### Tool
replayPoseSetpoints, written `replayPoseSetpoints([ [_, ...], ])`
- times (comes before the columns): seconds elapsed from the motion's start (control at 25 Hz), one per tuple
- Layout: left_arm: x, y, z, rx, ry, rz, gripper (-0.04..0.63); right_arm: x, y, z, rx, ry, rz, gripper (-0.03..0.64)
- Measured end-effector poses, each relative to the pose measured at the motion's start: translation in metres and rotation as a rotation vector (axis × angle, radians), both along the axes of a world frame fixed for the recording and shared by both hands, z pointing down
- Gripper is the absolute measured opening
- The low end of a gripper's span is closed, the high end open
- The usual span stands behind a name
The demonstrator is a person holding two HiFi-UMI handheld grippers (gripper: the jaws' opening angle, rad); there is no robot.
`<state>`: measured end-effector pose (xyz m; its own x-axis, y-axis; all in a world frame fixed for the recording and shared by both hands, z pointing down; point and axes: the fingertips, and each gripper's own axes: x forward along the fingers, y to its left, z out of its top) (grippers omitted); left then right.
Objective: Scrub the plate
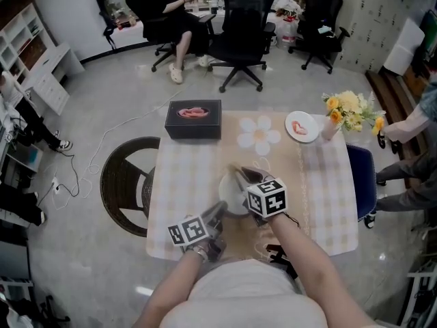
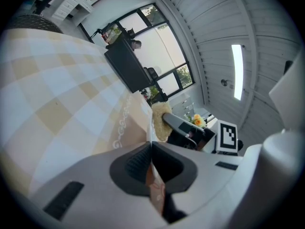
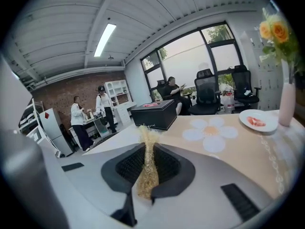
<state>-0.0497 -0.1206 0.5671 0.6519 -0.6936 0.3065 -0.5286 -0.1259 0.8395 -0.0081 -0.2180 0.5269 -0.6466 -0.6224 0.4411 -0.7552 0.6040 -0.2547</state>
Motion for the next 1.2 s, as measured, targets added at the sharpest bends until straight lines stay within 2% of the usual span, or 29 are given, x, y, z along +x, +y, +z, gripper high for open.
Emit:
replayPoseSetpoints([
  [0.64,0.000,-0.001,0.001,-0.002,0.002,0.000,0.017,0.039,-0.016,0.013,-0.033,0.046,0.137,0.052],
  [0.76,0.000,-0.001,0.001,-0.006,0.001,0.002,0.017,0.039,-0.014,0.007,-0.023,0.030,0.145,0.052],
  [1.08,0.002,-0.001,0.001,-0.010,-0.006,0.009,0.017,0.024,0.006,-0.014,0.000,-0.050,0.067,0.054],
  [1.2,0.001,-0.001,0.001,-0.020,0.001,0.009,0.017,0.017,0.015,-0.019,0.028,-0.050,0.044,0.054],
])
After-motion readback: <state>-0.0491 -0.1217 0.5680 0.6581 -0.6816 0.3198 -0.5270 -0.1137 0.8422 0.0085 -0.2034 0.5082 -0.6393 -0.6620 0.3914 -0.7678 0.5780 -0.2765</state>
